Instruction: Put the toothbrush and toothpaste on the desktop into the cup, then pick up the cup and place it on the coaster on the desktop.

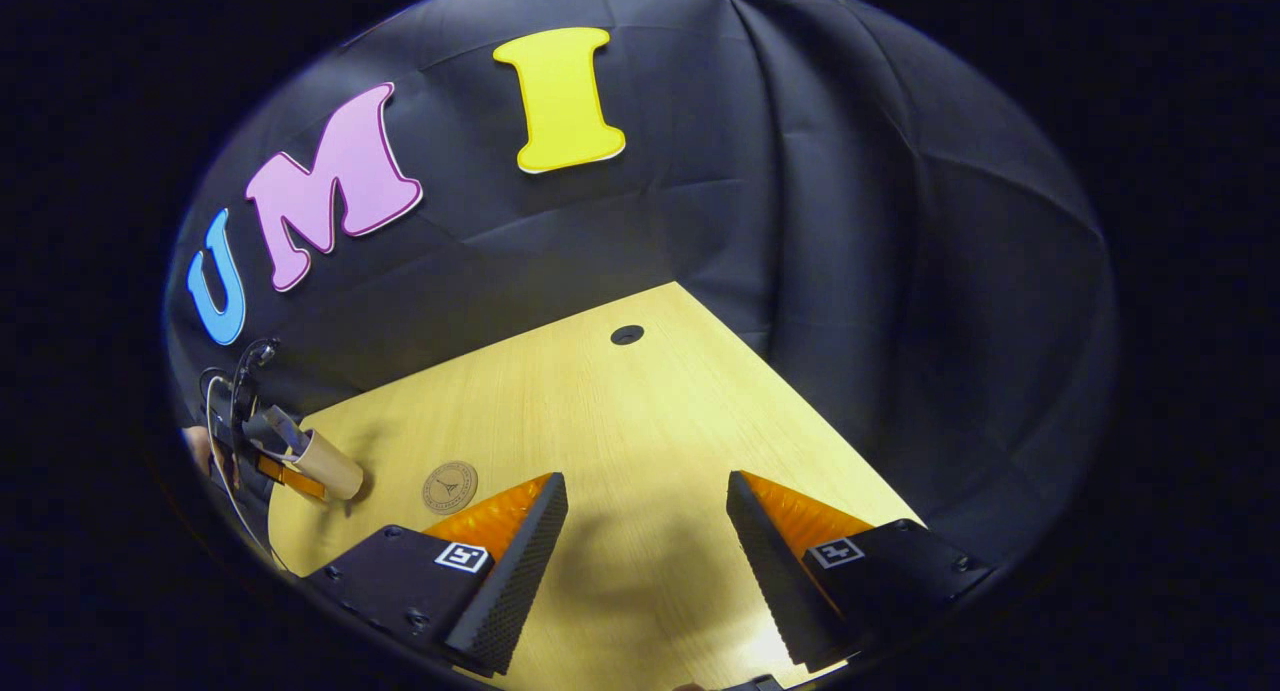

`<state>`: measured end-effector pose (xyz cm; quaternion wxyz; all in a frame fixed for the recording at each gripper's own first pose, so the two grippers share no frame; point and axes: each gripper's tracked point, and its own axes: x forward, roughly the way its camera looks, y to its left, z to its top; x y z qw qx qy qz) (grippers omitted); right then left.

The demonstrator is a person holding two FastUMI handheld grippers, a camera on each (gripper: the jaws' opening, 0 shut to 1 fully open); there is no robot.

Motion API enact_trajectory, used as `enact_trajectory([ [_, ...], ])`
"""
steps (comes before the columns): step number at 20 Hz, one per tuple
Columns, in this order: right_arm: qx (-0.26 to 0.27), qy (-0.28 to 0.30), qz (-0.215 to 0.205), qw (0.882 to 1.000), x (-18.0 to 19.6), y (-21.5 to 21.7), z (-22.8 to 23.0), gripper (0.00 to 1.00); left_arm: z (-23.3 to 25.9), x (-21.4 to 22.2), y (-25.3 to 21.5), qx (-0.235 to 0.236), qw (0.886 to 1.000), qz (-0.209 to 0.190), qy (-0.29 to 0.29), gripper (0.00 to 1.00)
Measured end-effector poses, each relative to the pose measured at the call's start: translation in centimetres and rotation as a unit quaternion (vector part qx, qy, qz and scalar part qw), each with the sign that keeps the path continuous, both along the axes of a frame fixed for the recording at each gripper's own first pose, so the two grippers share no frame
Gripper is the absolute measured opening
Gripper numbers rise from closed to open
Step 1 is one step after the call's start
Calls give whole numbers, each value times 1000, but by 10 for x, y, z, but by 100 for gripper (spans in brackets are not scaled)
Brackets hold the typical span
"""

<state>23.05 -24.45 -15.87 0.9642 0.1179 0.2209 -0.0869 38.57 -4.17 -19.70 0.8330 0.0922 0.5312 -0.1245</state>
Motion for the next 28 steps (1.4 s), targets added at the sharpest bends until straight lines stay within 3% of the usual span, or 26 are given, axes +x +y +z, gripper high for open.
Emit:
enact_trajectory([
  [6, -6, -6, -28, 1000, -23, -26, 5, 99, 5, 0, -79, -3, 996, -86, 2, 22],
  [15, 0, -4, -97, 995, -78, -73, 1, 99, -11, 9, -158, 19, 986, -166, 19, 22],
  [16, 4, -2, -105, 994, -83, -77, -1, 99, -14, 9, -164, 21, 985, -171, 21, 27],
  [17, 8, 0, -112, 994, -89, -81, -2, 99, -16, 9, -168, 24, 984, -175, 23, 22],
  [21, 9, 6, -133, 991, -106, -93, -10, 99, -24, 9, -175, 38, 984, -174, 28, 22],
  [28, 12, 11, -125, 992, -108, -92, -14, 99, -28, 10, -174, 47, 984, -166, 32, 24],
])
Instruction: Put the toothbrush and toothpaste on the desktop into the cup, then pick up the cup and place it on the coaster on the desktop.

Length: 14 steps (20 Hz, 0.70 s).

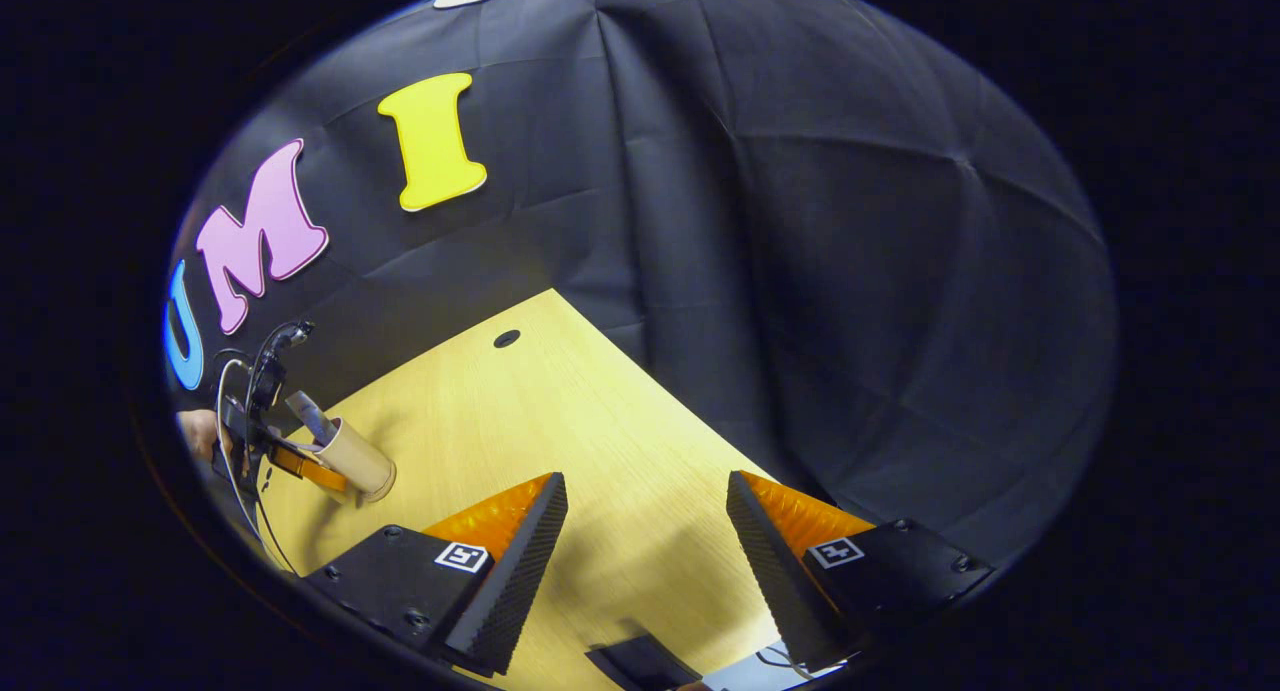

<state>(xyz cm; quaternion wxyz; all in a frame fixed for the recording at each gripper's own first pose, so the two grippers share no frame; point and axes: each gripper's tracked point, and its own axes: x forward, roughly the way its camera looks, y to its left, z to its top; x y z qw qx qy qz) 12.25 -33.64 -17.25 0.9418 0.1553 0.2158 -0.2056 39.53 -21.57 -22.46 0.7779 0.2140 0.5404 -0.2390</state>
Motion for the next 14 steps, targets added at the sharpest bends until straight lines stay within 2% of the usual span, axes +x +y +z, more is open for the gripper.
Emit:
enact_trajectory([
  [2, 0, 1, 8, 1000, 1, 2, 0, 99, 1, 1, 1, 0, 1000, 4, -3, 23],
  [4, -2, 1, 15, 1000, 2, 6, 2, 99, 8, -1, 1, -5, 1000, 6, -10, 35],
  [5, -3, 0, 18, 1000, 4, 9, 4, 99, 13, -2, 1, -11, 1000, 5, -15, 36],
  [10, -12, -11, 37, 999, 13, 26, 22, 99, 38, -10, 6, -42, 998, 25, -45, 97],
  [14, -21, -19, 59, 998, 14, 51, 42, 99, 70, -31, 14, -96, 991, 57, -71, 100],
])
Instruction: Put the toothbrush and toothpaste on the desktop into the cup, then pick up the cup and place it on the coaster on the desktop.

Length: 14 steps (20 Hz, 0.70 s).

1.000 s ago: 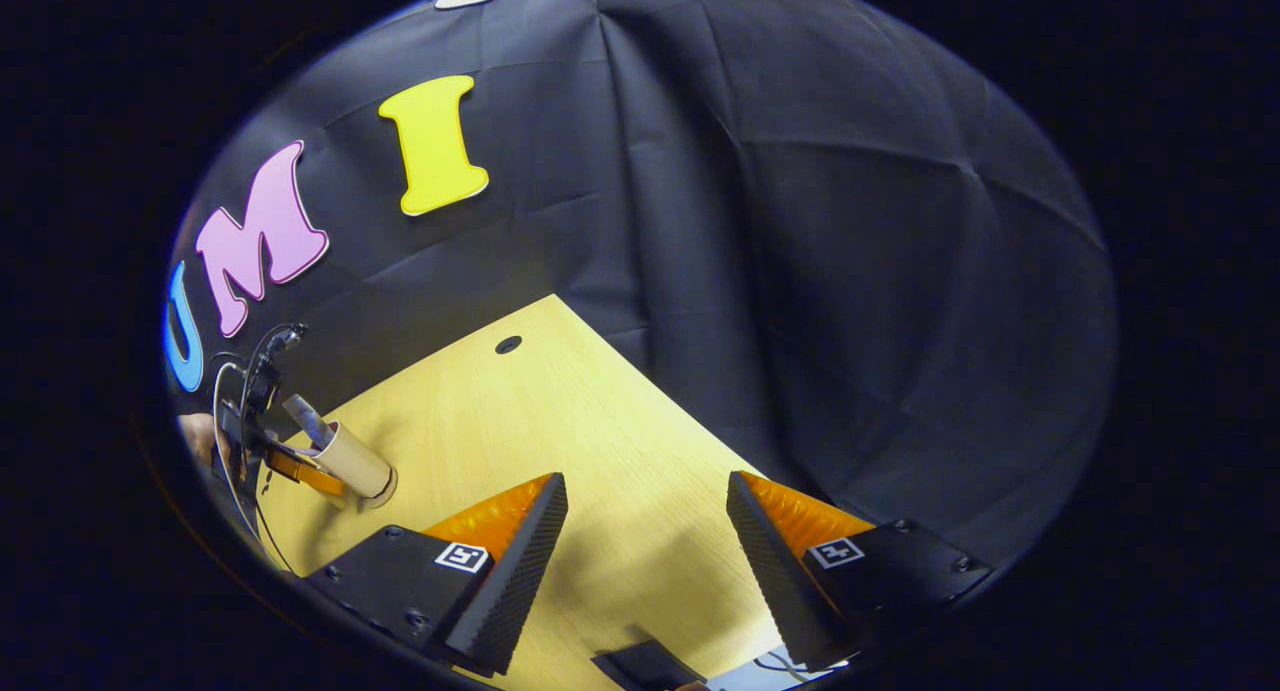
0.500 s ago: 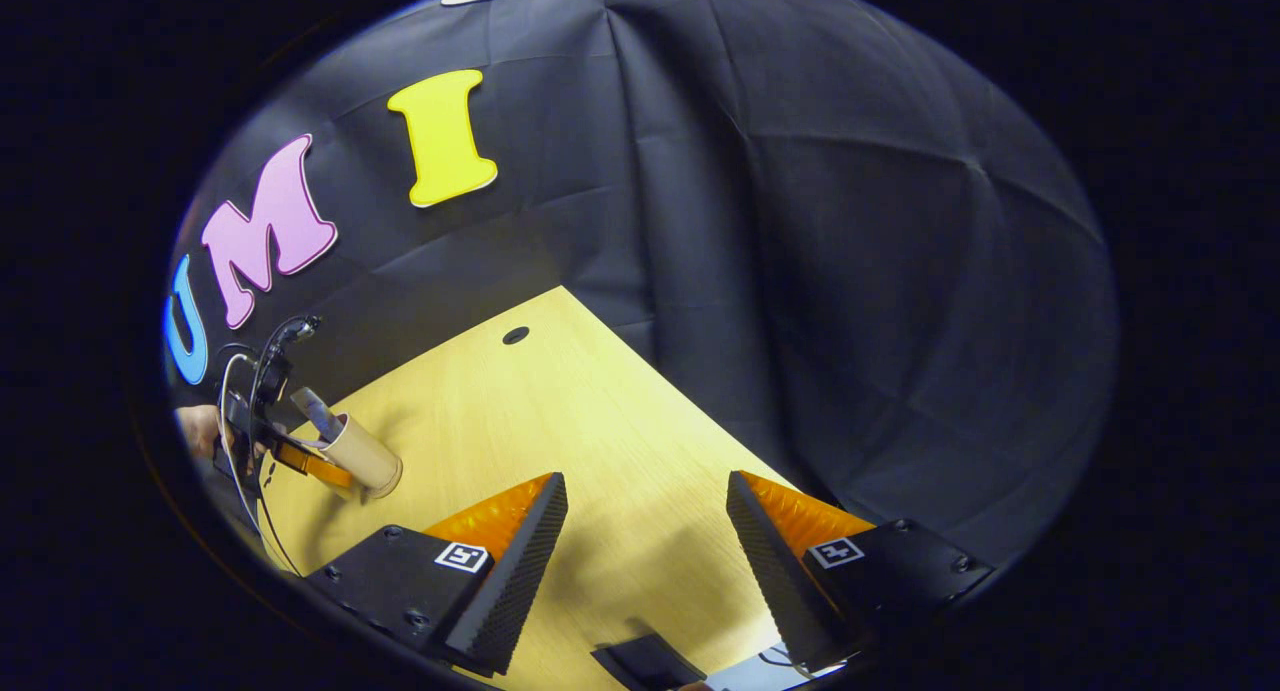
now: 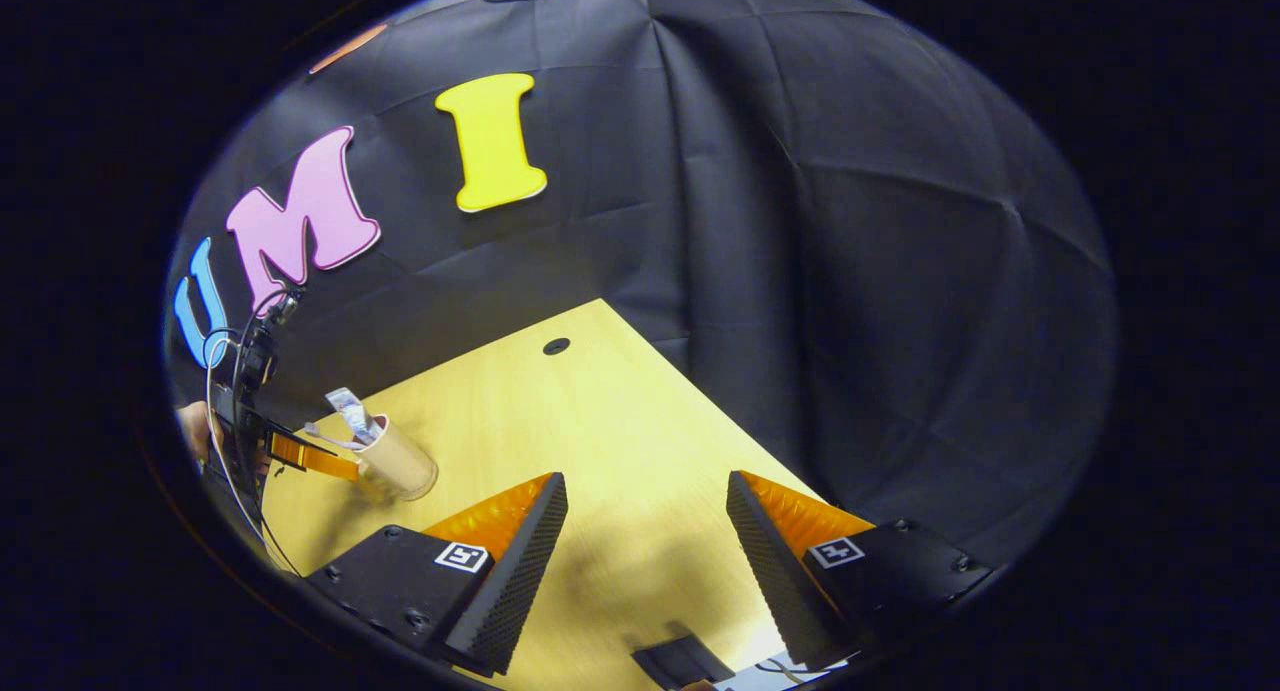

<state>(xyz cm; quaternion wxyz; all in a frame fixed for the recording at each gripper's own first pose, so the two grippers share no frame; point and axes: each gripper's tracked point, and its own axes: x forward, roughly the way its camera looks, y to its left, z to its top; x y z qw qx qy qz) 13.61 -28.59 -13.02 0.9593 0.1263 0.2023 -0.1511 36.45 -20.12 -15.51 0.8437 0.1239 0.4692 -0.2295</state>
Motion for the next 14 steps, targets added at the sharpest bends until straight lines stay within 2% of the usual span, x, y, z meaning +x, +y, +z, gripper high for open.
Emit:
enact_trajectory([
  [4, -14, -13, 36, 999, 0, 37, 27, 99, 48, -32, 25, -59, 997, 33, -49, 98],
  [7, -36, -34, 66, 997, -3, 70, 57, 99, 87, -59, 59, -84, 988, 64, -111, 98],
  [10, -52, -55, 95, 993, -10, 107, 80, 99, 120, -99, 92, -102, 973, 92, -183, 98],
  [14, -54, -78, 149, 984, -31, 168, 95, 99, 151, -156, 139, -122, 941, 142, -281, 98],
])
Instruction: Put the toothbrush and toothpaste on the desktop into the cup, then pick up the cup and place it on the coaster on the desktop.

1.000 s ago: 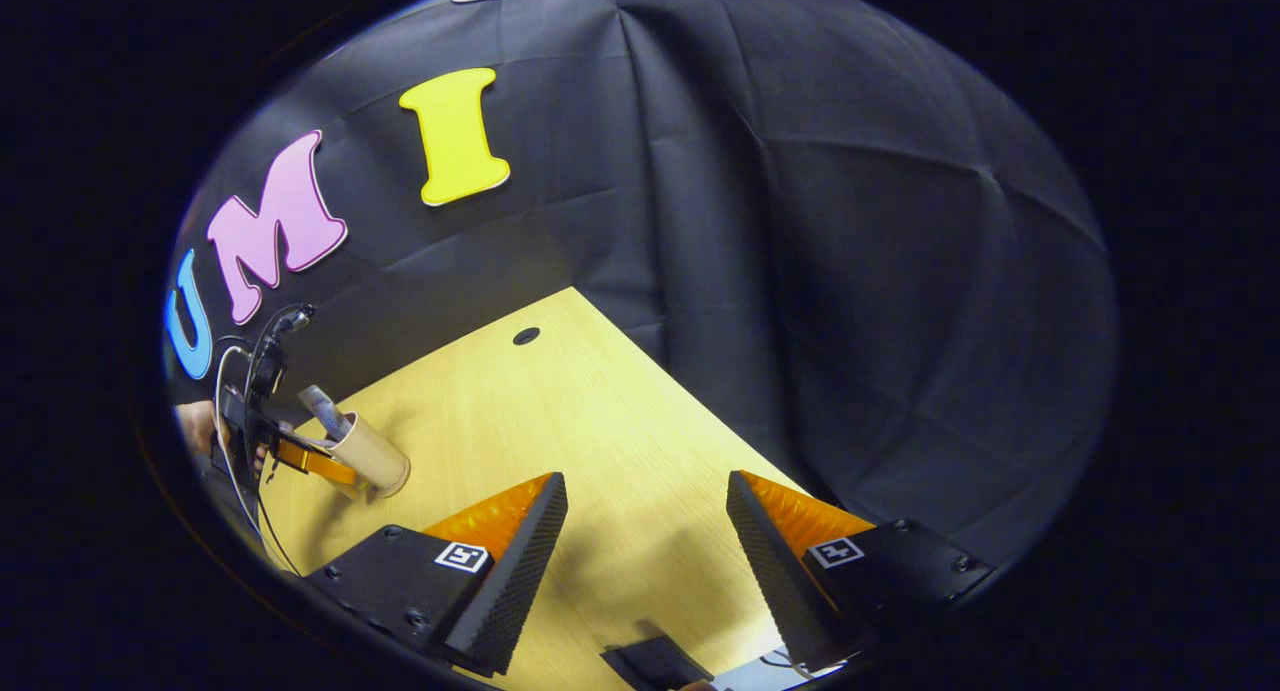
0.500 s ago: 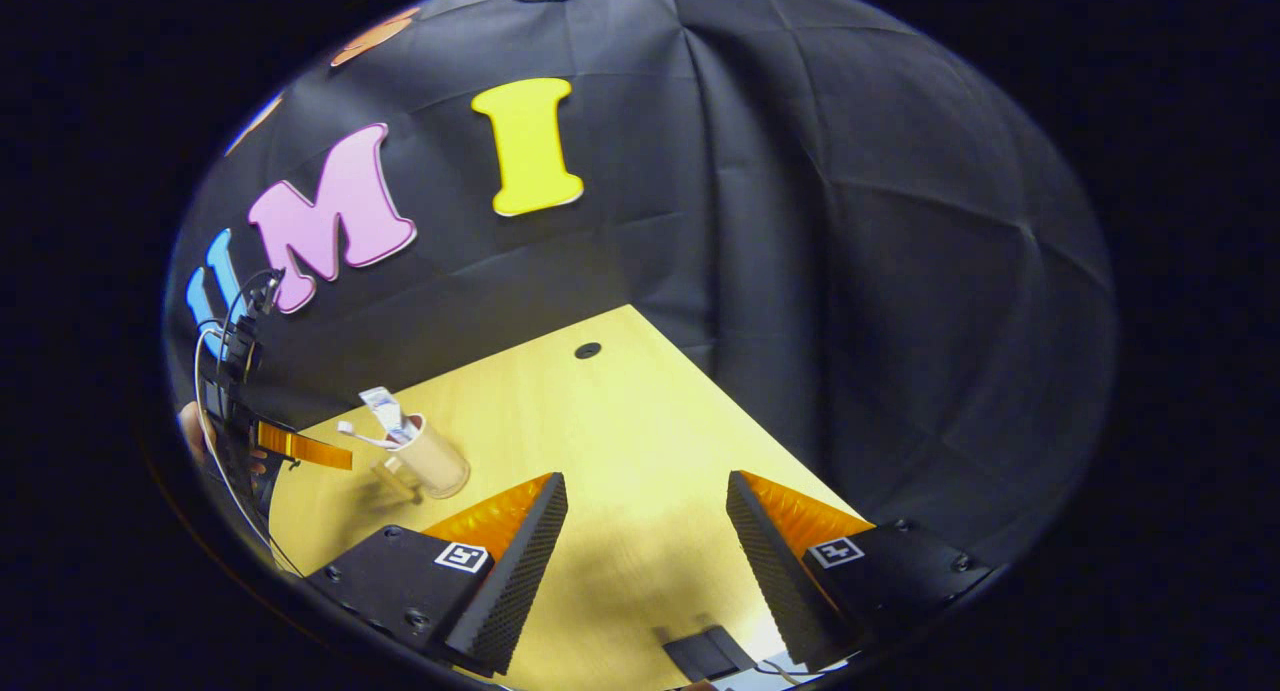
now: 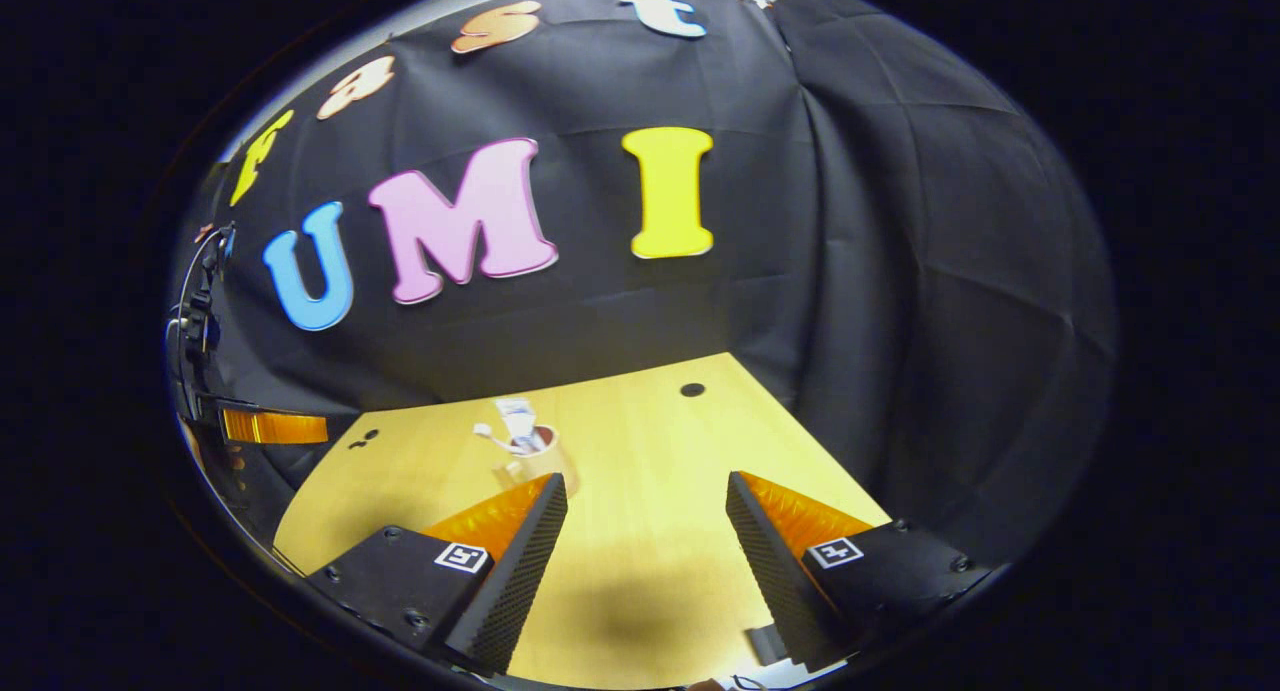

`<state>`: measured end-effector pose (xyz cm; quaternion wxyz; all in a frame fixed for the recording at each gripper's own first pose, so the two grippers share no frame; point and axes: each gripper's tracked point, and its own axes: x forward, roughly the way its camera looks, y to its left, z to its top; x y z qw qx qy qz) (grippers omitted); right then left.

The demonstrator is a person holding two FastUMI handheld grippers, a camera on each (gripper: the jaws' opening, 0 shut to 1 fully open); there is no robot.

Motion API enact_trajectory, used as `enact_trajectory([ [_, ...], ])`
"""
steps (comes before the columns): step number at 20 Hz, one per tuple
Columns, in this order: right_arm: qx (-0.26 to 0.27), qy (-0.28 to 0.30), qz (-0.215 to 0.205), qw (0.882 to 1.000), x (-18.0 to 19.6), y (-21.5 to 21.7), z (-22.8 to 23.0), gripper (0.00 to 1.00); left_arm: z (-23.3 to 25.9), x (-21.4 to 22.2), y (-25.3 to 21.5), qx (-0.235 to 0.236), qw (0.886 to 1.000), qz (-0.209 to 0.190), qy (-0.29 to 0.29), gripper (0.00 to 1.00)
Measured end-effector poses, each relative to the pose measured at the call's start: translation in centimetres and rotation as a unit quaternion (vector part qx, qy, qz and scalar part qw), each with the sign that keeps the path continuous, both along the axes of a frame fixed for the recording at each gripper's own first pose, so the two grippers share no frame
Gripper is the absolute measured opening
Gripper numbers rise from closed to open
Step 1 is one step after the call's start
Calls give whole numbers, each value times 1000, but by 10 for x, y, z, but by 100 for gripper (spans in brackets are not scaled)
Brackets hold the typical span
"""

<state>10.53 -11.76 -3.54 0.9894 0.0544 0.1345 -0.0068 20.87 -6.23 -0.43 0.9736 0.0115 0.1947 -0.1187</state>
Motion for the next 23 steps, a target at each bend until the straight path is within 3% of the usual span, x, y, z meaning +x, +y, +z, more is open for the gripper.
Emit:
enact_trajectory([
  [5, -1, -5, 55, 998, -38, 57, -11, 99, 22, -90, 44, -65, 991, 45, -106, 98],
  [11, 10, -9, 76, 997, -87, 93, -17, 99, 11, -176, 84, -81, 975, 103, -180, 98],
  [13, 2, -12, 74, 997, -103, 93, -21, 99, 7, -204, 88, -82, 970, 126, -193, 97],
  [17, -4, -12, 75, 997, -123, 93, -26, 99, -4, -236, 76, -101, 967, 125, -198, 97],
  [23, -8, -14, 85, 996, -137, 93, -20, 99, -18, -239, 78, -115, 968, 148, -168, 98],
])
